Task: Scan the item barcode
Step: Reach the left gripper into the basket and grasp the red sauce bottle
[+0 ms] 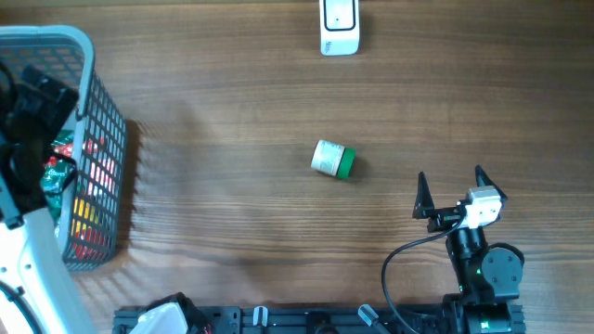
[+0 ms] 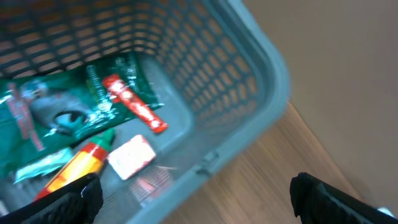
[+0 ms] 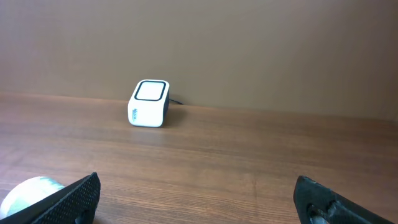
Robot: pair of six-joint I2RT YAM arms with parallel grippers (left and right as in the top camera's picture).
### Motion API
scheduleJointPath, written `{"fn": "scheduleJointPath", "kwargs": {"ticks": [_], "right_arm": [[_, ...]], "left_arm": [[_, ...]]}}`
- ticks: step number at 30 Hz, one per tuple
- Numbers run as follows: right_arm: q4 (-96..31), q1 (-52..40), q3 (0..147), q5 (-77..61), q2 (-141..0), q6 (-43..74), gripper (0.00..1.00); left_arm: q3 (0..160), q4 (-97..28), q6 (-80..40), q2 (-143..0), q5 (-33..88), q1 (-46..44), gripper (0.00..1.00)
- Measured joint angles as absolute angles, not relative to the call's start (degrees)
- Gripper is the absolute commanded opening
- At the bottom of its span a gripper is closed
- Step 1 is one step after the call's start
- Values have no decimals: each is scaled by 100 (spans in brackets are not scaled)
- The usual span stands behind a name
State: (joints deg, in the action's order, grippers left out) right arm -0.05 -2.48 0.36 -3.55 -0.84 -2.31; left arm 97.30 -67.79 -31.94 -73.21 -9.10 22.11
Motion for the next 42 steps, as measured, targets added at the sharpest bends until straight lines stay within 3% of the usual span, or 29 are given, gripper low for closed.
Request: {"fn": "scheduleJointPath", "kwargs": {"ticks": [9,16,25,42], "right_arm": [[-5,-250,36,-355,-84,-231,100],[-5,-248,36,-353,-84,-231,100],[-5,-248,36,-353,-84,-231,100],[-5,-248,36,-353,-84,-231,100]], "left_arm": [[9644,-7216,-3542,-8193,-871,2910,100],[8667,-6956,-3826,-8761,-867,3277,100],[7797,-6274,-3874,-8805,-871,3433,100],[7730,-6287,-3876,-8807,-1470,3844,100]]}}
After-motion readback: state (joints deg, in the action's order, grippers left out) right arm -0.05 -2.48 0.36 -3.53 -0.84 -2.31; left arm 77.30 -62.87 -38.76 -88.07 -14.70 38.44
